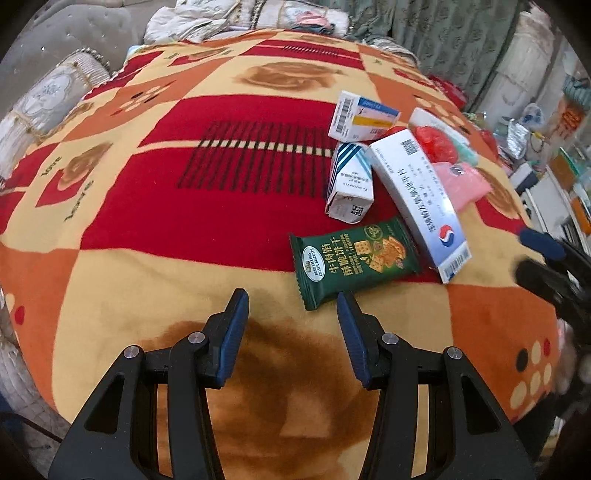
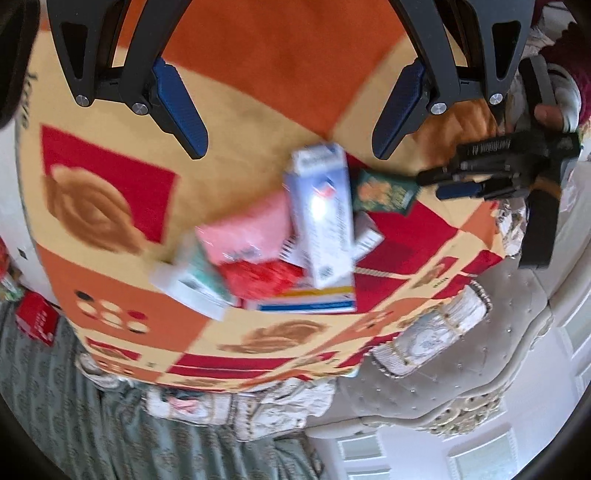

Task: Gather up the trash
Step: 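Grasp the green snack packet with the left tool while the right tool grasps the white medicine box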

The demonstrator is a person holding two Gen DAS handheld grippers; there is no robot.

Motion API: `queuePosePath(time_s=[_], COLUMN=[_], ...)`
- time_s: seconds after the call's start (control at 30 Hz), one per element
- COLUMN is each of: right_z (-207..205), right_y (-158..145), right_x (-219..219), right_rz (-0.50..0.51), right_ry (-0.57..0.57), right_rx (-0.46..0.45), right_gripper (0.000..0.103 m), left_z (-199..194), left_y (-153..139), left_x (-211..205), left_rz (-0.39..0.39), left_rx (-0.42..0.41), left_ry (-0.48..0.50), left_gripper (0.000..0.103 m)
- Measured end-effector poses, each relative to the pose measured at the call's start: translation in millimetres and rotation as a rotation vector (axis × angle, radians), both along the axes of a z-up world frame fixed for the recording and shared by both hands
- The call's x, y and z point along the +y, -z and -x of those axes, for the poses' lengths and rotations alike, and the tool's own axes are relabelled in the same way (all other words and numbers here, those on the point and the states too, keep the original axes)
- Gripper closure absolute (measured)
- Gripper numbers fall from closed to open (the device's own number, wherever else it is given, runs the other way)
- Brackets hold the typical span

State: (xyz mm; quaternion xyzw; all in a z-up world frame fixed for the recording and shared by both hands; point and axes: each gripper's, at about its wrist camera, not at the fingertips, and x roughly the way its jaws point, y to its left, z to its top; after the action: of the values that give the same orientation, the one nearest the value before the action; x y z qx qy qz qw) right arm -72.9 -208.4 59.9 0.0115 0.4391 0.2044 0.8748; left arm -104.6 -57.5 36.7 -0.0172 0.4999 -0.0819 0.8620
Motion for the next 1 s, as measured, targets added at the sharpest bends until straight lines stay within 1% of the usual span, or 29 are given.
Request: queuePosePath(time_s=[0.1,0.13,0.17,0.23,0.3,0.33,0.37,0.4,0.47,0.5,0.57,0.63,0.73,0.83,0.87,0.93,0.97,1.0], right_z=[-15.2,-21.4,-26.1,-38.0,-46.9,-52.0,-55.8,-57.6,-54.8,-52.5,-42.3,-28.5,-9.1,6.4,11.0,18.3,21.3,23.7], right_y=[3.2,5.7,7.6,13.5,19.5,23.9,27.9,29.6,26.6,24.0,13.7,3.5,-3.1,-2.0,-0.8,2.2,3.9,5.8], right_x=[23.0,32.8,39.9,55.4,62.8,64.7,65.7,63.4,51.8,46.5,30.1,12.7,-9.0,-28.8,-33.6,-41.5,-44.2,-47.3], right_rz=[0.006,0.018,0.030,0.070,0.085,0.093,0.107,0.109,0.073,0.071,0.058,0.047,0.072,0.083,0.084,0.082,0.083,0.085], right_ry=[-0.014,-0.018,-0.020,-0.018,-0.020,-0.018,-0.013,-0.009,0.005,0.014,0.033,0.045,0.062,0.084,0.090,0.100,0.104,0.108], right_rx=[-0.002,-0.003,-0.003,-0.004,0.007,0.021,0.030,0.034,0.035,0.032,0.024,0.012,0.014,0.033,0.039,0.048,0.053,0.059], right_gripper=[0.014,0.017,0.024,0.032,0.039,0.048,0.054,0.054,0.054,0.054,0.054,0.054,0.054,0.054,0.054,0.054,0.054,0.054], left_z=[5.0,6.2,7.0,8.8,10.2,9.9,9.4,7.8,4.1,1.2,-6.6,-16.6,-35.6,-54.9,-60.6,-62.1,-57.4,-51.1], left_y=[-5.0,-6.2,-7.4,-10.4,-13.2,-14.1,-14.7,-15.3,-16.1,-16.0,-14.2,-11.9,-5.5,0.7,4.5,10.6,11.7,11.6], left_x=[6.2,8.9,11.8,15.8,16.1,15.1,13.9,10.4,4.1,-0.4,-8.2,-14.4,-20.7,-21.3,-21.9,-25.8,-29.7,-34.4], left_rz=[0.007,0.014,0.023,0.044,0.063,0.073,0.078,0.083,0.078,0.069,0.044,0.041,0.055,0.095,0.121,0.175,0.179,0.167], left_rx=[-0.004,-0.004,-0.004,-0.012,-0.022,-0.024,-0.025,-0.026,-0.039,-0.053,-0.065,-0.066,-0.042,-0.013,0.016,0.075,0.084,0.083], left_ry=[0.010,0.008,0.006,0.008,0.022,0.036,0.047,0.072,0.115,0.146,0.199,0.247,0.298,0.295,0.298,0.321,0.339,0.357], left_gripper=[0.055,0.055,0.055,0.055,0.055,0.055,0.055,0.055,0.055,0.055,0.055,0.055,0.055,0.055,0.055,0.055,0.055,0.055])
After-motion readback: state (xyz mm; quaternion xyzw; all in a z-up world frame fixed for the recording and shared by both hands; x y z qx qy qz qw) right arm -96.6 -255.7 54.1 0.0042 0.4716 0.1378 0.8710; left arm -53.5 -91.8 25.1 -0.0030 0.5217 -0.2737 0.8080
